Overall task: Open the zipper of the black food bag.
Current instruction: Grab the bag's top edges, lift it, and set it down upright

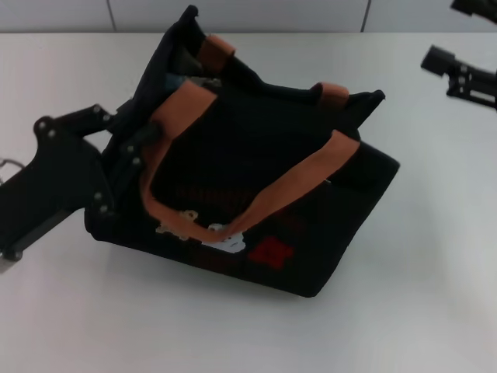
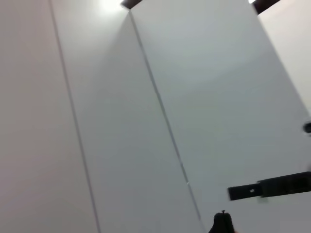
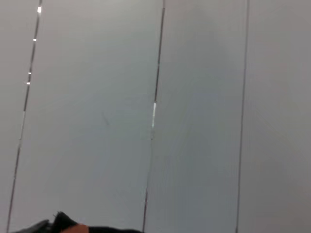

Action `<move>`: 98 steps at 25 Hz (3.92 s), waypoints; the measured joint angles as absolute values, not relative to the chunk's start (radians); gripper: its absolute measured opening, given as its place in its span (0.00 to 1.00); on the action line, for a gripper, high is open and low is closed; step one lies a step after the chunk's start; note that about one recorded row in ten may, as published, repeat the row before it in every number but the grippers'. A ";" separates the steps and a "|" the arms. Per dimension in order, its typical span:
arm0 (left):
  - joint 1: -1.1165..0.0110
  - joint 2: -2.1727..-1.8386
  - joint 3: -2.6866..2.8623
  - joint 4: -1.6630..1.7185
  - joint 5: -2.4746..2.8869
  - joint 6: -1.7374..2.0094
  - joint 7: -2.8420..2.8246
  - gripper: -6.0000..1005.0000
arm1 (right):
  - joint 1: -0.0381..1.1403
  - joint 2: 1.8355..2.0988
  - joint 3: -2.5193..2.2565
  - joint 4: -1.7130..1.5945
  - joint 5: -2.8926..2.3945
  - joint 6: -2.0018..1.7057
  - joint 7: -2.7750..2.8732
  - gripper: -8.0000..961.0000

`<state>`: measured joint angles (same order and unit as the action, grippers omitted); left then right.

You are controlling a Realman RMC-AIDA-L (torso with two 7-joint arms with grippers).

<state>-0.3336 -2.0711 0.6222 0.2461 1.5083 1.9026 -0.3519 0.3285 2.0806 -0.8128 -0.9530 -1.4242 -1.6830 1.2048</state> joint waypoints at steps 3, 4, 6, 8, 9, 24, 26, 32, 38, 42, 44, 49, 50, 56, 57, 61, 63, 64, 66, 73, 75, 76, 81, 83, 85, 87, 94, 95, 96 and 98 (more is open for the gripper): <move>-0.388 -2.069 0.628 0.268 1.514 1.932 -0.353 0.21 | 0.383 2.077 -0.817 -1.086 -1.488 -1.676 1.374 0.86; -0.388 -2.069 0.628 0.268 1.514 1.932 -0.353 0.21 | 0.383 2.077 -0.817 -1.086 -1.488 -1.676 1.374 0.86; -0.416 -2.070 0.633 0.280 1.514 1.943 -0.354 0.21 | 0.418 2.078 -0.818 -1.164 -1.547 -1.668 1.490 0.85; -0.434 -2.070 0.638 0.283 1.515 1.948 -0.354 0.21 | 0.472 2.079 -0.834 -1.257 -1.633 -1.638 1.650 0.85; -0.442 -2.070 0.640 0.283 1.515 1.949 -0.355 0.21 | 0.472 2.079 -0.834 -1.257 -1.633 -1.638 1.650 0.84; -0.472 -2.072 0.653 0.287 1.517 1.946 -0.356 0.21 | 0.612 2.083 -1.114 -1.382 -1.855 -1.500 1.910 0.81; -0.473 -2.072 0.653 0.287 1.517 1.946 -0.356 0.21 | 0.611 2.084 -1.137 -1.393 -1.855 -1.493 1.915 0.80; -0.477 -2.072 0.660 0.287 1.517 1.950 -0.356 0.21 | 0.604 2.085 -1.226 -1.402 -1.856 -1.434 1.921 0.79; -0.486 -2.072 0.665 0.287 1.517 1.954 -0.356 0.21 | 0.574 2.087 -1.311 -1.439 -1.880 -1.348 1.916 0.77; -0.487 -2.072 0.666 0.287 1.517 1.956 -0.356 0.21 | 0.560 2.088 -1.341 -1.454 -1.897 -1.301 1.912 0.77; -0.488 -2.072 0.667 0.287 1.517 1.958 -0.356 0.21 | 0.559 2.088 -1.345 -1.457 -1.901 -1.293 1.906 0.72; -0.490 -2.072 0.667 0.287 1.517 1.962 -0.356 0.21 | 0.562 2.084 -1.346 -1.467 -1.920 -1.289 1.901 0.52; -0.491 -2.072 0.667 0.287 1.517 1.962 -0.356 0.21 | 0.563 2.084 -1.345 -1.468 -1.921 -1.289 1.901 0.49; -0.494 -2.072 0.667 0.287 1.514 1.963 -0.355 0.21 | 0.544 2.085 -1.333 -1.494 -1.922 -1.289 1.901 0.30; -0.495 -2.072 0.667 0.287 1.513 1.964 -0.355 0.21 | 0.540 2.084 -1.329 -1.497 -1.922 -1.289 1.901 0.27; -0.496 -2.072 0.667 0.294 1.512 1.966 -0.354 0.21 | 0.505 2.084 -1.313 -1.529 -1.922 -1.296 1.901 0.10; -0.496 -2.072 0.667 0.296 1.511 1.967 -0.354 0.21 | 0.484 2.084 -1.312 -1.541 -1.922 -1.299 1.899 0.05; -0.496 -2.072 0.667 0.296 1.511 1.967 -0.354 0.21 | 0.484 2.084 -1.312 -1.541 -1.922 -1.299 1.899 0.04; -0.496 -2.072 0.667 0.296 1.511 1.967 -0.354 0.21 | 0.477 2.083 -1.306 -1.543 -1.920 -1.304 1.898 0.02; -0.508 -2.072 0.674 0.297 1.516 1.971 -0.347 0.21 | 0.529 2.075 -1.248 -1.551 -1.905 -1.353 2.110 0.03; -0.509 -2.072 0.677 0.297 1.516 1.971 -0.347 0.21 | 0.546 2.072 -1.237 -1.551 -1.911 -1.375 2.137 0.10; -0.510 -2.072 0.678 0.298 1.516 1.972 -0.347 0.21 | 0.571 2.067 -1.221 -1.548 -1.921 -1.408 2.173 0.13; -0.514 -2.073 0.689 0.308 1.516 1.974 -0.347 0.20 | 0.694 2.038 -1.139 -1.502 -1.989 -1.561 2.358 0.21; -0.514 -2.073 0.697 0.310 1.512 1.976 -0.348 0.20 | 0.742 2.022 -1.104 -1.455 -1.994 -1.620 2.407 0.21; -0.515 -2.074 0.697 0.310 1.512 1.977 -0.347 0.20 | 0.782 2.011 -1.070 -1.402 -1.991 -1.663 2.432 0.22; -0.516 -2.074 0.698 0.310 1.511 1.977 -0.347 0.20 | 0.807 2.007 -1.047 -1.357 -1.989 -1.688 2.440 0.23; -0.523 -2.074 0.700 0.310 1.511 1.977 -0.346 0.20 | 0.835 2.011 -1.041 -1.320 -1.988 -1.711 2.445 0.24; -0.525 -2.074 0.700 0.310 1.511 1.977 -0.346 0.20 | 0.841 2.011 -1.044 -1.313 -1.988 -1.712 2.445 0.24; -0.526 -2.074 0.701 0.310 1.510 1.977 -0.346 0.20 | 0.841 2.011 -1.044 -1.313 -1.988 -1.712 2.445 0.24; -0.531 -2.074 0.704 0.310 1.510 1.977 -0.347 0.20 | 0.858 2.011 -1.047 -1.275 -1.988 -1.709 2.442 0.24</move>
<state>-0.5306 -2.0740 0.7037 0.3099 1.5100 1.9773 -0.3468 0.8581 2.0114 -1.0471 -1.2748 -1.9880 -1.7087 2.4421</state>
